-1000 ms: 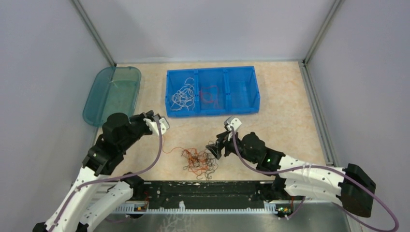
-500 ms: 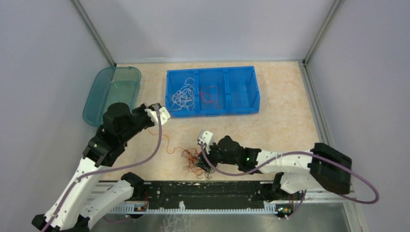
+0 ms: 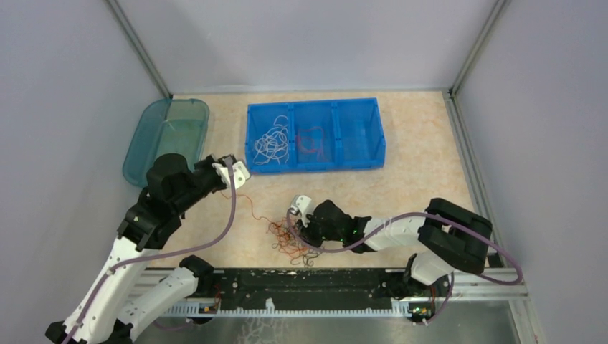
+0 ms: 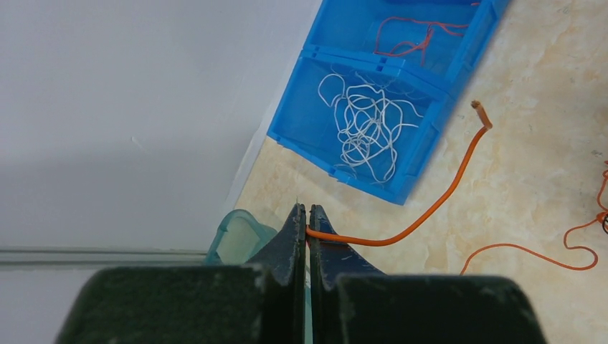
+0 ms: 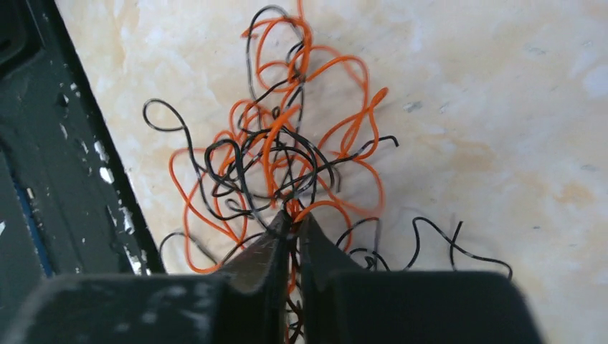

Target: Untangle the cables

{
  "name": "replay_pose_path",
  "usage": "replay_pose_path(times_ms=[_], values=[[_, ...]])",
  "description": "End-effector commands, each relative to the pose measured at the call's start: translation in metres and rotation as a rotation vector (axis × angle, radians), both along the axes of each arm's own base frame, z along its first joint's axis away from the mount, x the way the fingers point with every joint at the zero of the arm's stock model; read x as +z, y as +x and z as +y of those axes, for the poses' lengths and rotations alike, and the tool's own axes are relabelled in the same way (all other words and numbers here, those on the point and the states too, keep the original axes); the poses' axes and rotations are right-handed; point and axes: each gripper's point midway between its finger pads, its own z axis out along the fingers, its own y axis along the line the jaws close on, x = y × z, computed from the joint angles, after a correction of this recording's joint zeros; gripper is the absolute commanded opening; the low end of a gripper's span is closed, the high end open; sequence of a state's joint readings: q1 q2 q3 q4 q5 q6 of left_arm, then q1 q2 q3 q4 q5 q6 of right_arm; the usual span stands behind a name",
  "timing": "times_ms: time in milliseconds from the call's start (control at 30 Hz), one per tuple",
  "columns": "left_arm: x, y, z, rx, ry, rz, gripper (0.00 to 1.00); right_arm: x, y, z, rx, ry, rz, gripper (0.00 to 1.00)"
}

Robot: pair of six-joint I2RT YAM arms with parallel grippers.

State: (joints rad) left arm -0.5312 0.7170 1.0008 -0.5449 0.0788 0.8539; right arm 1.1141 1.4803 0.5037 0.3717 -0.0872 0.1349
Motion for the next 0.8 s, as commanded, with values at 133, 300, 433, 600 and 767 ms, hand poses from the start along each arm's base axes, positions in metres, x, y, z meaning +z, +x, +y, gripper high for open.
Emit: replay_pose_path(times_ms=[133,300,433,600,767], values=[[0.027,0.006,0.028,0.092,0.12,-0.154,0.0,0.08,0.045,-0.042,-0.293,0.217,-0.153,0.0],[0.036,0.015,0.047,0.158,0.269,-0.243,0.0,0.092,0.064,-0.098,-0.599,0.285,-0.167,0.0],[0.017,0.018,0.061,0.184,0.431,-0.239,0.0,0.106,0.072,-0.136,-0.813,0.358,-0.174,0.0],[-0.059,0.003,0.067,0.138,0.503,-0.033,0.0,0.16,0.071,-0.145,-0.807,0.591,-0.208,0.0],[-0.131,-0.038,0.027,-0.078,0.308,0.24,0.59,0.205,0.055,-0.112,-0.534,0.675,-0.263,0.0]])
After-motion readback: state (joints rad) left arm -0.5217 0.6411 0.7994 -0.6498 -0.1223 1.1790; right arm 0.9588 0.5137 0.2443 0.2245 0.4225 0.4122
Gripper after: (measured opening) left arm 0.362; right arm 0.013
